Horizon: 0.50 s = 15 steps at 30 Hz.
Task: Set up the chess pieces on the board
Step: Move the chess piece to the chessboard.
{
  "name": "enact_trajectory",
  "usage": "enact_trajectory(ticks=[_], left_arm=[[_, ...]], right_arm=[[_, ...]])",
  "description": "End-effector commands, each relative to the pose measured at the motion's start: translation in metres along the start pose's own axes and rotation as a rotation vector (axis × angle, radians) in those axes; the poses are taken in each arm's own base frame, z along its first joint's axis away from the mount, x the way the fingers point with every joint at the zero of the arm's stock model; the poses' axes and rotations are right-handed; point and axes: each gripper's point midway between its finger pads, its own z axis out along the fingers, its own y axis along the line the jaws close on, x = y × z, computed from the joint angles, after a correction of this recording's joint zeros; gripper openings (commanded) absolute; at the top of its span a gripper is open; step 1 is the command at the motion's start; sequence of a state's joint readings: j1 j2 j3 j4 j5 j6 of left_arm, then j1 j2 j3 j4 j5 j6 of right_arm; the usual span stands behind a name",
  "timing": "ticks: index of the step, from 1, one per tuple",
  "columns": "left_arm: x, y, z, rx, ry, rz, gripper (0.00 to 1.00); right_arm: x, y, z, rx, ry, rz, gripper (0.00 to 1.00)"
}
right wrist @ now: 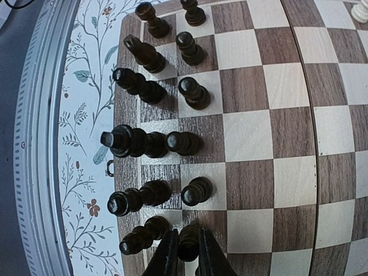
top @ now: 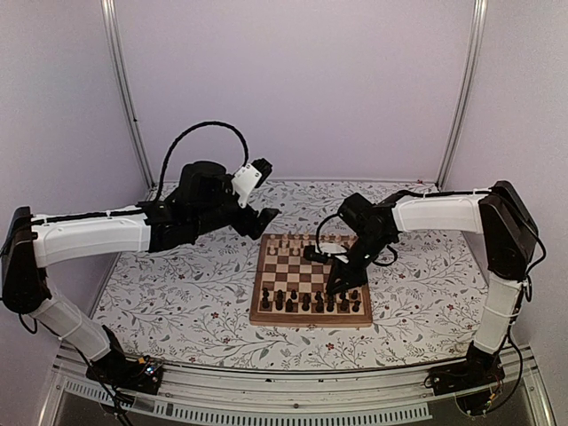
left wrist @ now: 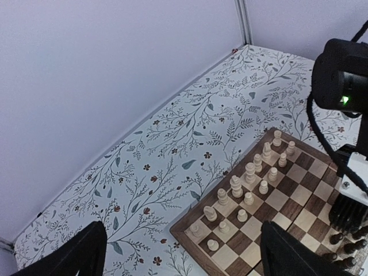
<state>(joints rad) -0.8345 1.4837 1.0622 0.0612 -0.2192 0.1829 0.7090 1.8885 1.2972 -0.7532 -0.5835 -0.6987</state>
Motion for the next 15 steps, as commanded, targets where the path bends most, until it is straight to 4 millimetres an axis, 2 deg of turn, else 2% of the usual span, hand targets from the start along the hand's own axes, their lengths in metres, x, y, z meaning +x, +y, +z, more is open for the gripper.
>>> enact_trajectory(ticks=[1,5,10,15], left_arm=[[-0.005,-0.005,0.003,0.006,0.000,0.010,0.94],[-0.004,-0.005,0.004,0.003,0.004,0.016,0.94],[-0.004,-0.005,0.003,-0.001,0.005,0.018,0.94],[-0.003,0.007,0.001,-0.060,0.016,0.038,0.96]], right_arm=[[-0.005,0.001,0.004,-0.018,-0.005,-0.014,0.18],[-0.012,0.001,-0.002,-0.007,-0.023,-0.021,0.20],[-0.025,0.003,-0.022,0.015,-0.065,-0.036,0.25],[-0.034,-0.010,-0.068,0.077,-0.140,-0.022,0.27]])
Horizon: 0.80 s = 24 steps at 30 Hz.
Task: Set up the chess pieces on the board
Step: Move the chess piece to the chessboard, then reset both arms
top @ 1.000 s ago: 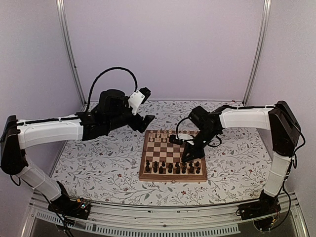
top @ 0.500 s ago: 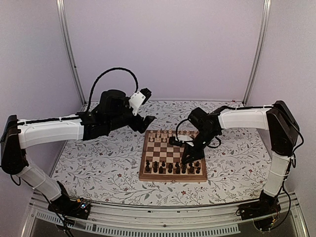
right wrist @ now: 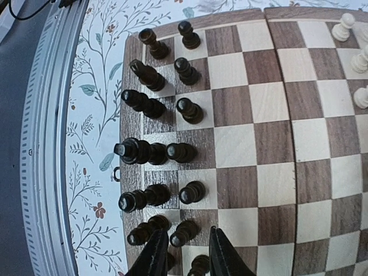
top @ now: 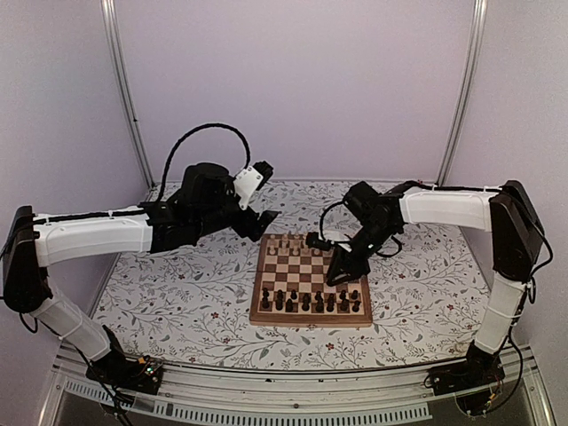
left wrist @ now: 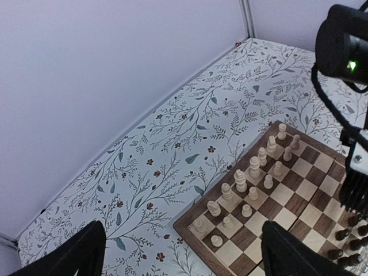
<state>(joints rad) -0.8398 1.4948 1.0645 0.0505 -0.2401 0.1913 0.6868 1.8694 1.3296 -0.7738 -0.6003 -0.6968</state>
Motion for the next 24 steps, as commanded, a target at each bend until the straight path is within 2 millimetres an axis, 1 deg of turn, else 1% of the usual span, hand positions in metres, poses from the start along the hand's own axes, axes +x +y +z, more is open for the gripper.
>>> enact_trajectory(ticks=[1,2,4,7,8,9,10,11,13,14,15,16,17,20,21,24], left_arm=[[-0.009,0.011,-0.002,-0.068,-0.003,0.029,0.96],[-0.008,0.015,-0.003,-0.087,0.001,0.038,0.97],[-0.010,0.029,-0.007,-0.152,0.002,0.064,0.99],[-0.013,0.048,-0.015,-0.205,-0.005,0.053,0.99],[-0.014,0.053,-0.017,-0.212,-0.006,0.047,0.99],[-0.015,0.056,-0.018,-0.212,-0.004,0.045,0.99],[-0.014,0.059,-0.019,-0.218,0.005,0.045,0.99],[-0.014,0.063,-0.019,-0.231,0.017,0.044,0.99],[-0.011,0.071,-0.020,-0.258,0.068,0.050,0.99],[-0.011,0.076,-0.020,-0.279,0.086,0.050,0.99],[-0.012,0.081,-0.022,-0.302,0.102,0.048,0.99],[-0.014,0.086,-0.024,-0.327,0.113,0.043,0.99],[-0.016,0.093,-0.026,-0.359,0.122,0.037,0.99],[-0.023,0.105,-0.035,-0.409,0.134,0.020,0.99],[-0.027,0.109,-0.039,-0.422,0.125,0.004,0.99],[-0.032,0.121,-0.048,-0.445,0.107,-0.055,0.99]], right_arm=[[-0.027,-0.009,-0.062,0.087,-0.117,-0.029,0.27],[-0.028,-0.014,-0.073,0.120,-0.124,-0.039,0.27],[-0.032,-0.024,-0.102,0.216,-0.162,-0.060,0.27],[-0.030,-0.041,-0.146,0.351,-0.235,-0.041,0.28],[-0.025,-0.046,-0.159,0.401,-0.251,-0.030,0.28],[-0.019,-0.057,-0.173,0.473,-0.261,-0.012,0.29],[-0.015,-0.069,-0.196,0.588,-0.285,0.026,0.33],[-0.007,-0.081,-0.213,0.675,-0.306,0.069,0.39],[0.007,-0.092,-0.258,0.840,-0.379,0.135,0.48],[0.017,-0.098,-0.277,0.913,-0.406,0.185,0.58],[0.023,-0.101,-0.300,0.994,-0.436,0.213,0.73],[0.030,-0.104,-0.315,1.037,-0.463,0.258,0.95],[0.037,-0.105,-0.327,1.064,-0.492,0.301,0.98],[0.051,-0.114,-0.352,1.159,-0.549,0.380,0.99],[0.055,-0.115,-0.356,1.185,-0.564,0.413,0.99],[0.060,-0.114,-0.367,1.249,-0.589,0.459,0.99]])
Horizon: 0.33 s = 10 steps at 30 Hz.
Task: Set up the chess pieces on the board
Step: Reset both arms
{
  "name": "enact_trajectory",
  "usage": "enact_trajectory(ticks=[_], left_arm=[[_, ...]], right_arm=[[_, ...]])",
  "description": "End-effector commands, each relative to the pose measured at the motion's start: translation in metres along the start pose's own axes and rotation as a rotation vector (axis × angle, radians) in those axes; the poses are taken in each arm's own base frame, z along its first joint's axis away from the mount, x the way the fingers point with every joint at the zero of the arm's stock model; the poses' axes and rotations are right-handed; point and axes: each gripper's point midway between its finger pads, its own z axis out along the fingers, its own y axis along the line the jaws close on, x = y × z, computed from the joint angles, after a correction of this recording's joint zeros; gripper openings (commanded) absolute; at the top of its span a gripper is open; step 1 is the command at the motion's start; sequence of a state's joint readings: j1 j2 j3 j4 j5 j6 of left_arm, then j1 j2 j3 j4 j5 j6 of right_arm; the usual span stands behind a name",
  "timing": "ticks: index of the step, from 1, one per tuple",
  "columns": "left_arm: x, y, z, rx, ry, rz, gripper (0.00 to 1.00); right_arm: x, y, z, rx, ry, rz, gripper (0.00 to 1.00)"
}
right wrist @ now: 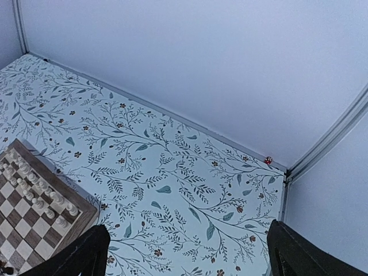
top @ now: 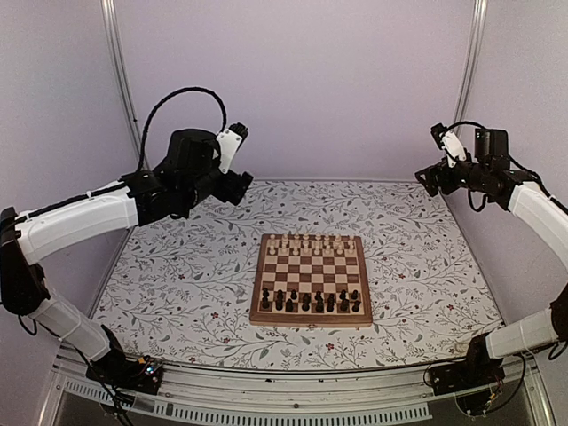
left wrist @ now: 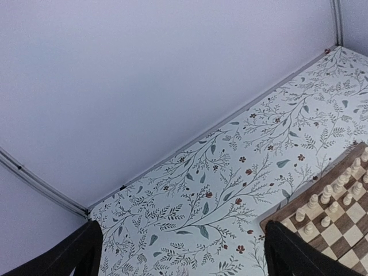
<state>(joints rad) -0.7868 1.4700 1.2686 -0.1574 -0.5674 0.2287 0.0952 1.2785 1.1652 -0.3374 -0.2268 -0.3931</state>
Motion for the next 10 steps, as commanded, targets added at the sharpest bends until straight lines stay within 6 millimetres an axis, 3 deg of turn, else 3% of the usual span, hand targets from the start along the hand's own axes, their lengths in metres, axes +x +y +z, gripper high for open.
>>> enact_trajectory(ticks=[1,7,10], left_arm=[[0.005,0.036,-0.008,-0.086,0.038,-0.085,0.99],[0.014,0.049,-0.014,-0.078,0.026,-0.148,0.99],[0.020,0.048,-0.013,-0.072,0.014,-0.158,0.99]], right_arm=[[-0.014,-0.025,-0.011,0.153,-0.071,0.109,0.99],[-0.047,-0.021,-0.037,0.131,-0.177,0.104,0.99],[-0.043,-0.011,-0.036,0.086,-0.185,0.127,0.99]])
